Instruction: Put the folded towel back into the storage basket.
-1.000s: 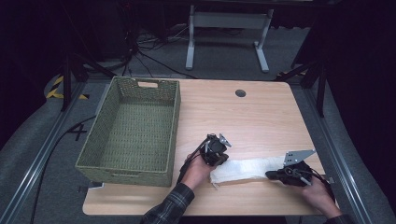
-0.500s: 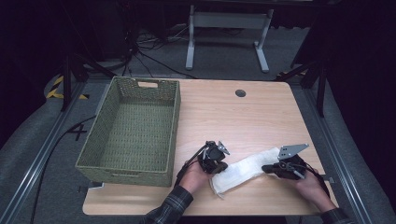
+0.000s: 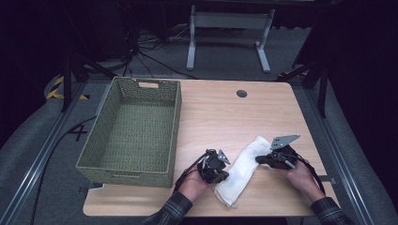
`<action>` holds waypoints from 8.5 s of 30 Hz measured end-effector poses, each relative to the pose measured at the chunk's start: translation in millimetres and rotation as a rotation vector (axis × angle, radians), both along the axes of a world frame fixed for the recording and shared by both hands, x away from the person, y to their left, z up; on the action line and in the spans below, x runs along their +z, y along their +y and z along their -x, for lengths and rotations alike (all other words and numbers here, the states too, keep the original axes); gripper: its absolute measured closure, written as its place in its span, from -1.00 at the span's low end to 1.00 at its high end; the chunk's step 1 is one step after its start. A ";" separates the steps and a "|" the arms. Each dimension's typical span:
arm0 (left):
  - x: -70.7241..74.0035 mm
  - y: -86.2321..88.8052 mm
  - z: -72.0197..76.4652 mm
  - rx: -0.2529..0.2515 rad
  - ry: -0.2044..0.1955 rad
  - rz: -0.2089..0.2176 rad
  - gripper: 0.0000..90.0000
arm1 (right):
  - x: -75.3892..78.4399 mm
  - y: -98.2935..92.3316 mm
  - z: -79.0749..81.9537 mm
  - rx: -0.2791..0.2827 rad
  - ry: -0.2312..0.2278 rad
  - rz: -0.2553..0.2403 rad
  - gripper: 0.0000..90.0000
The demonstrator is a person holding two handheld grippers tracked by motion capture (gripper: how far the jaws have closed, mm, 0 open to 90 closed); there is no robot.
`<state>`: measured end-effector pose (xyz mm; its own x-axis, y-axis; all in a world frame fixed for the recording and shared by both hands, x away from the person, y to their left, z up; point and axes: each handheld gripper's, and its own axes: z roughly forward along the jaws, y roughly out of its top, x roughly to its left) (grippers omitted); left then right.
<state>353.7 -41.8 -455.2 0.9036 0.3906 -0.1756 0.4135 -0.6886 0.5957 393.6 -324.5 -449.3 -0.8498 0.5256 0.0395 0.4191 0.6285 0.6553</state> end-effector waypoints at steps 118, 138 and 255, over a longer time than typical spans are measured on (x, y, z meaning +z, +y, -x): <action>-0.4 -42.7 14.4 -0.288 -0.043 0.029 0.79 | -4.6 66.6 -78.8 0.314 0.008 -0.014 0.23; 11.1 -31.8 10.9 -0.279 -0.029 0.086 0.80 | 10.4 75.5 -61.0 0.344 -0.030 0.045 0.82; 124.3 217.3 -39.2 0.135 -0.193 0.222 -0.33 | 127.7 295.4 -141.6 0.329 -0.199 -0.090 -0.02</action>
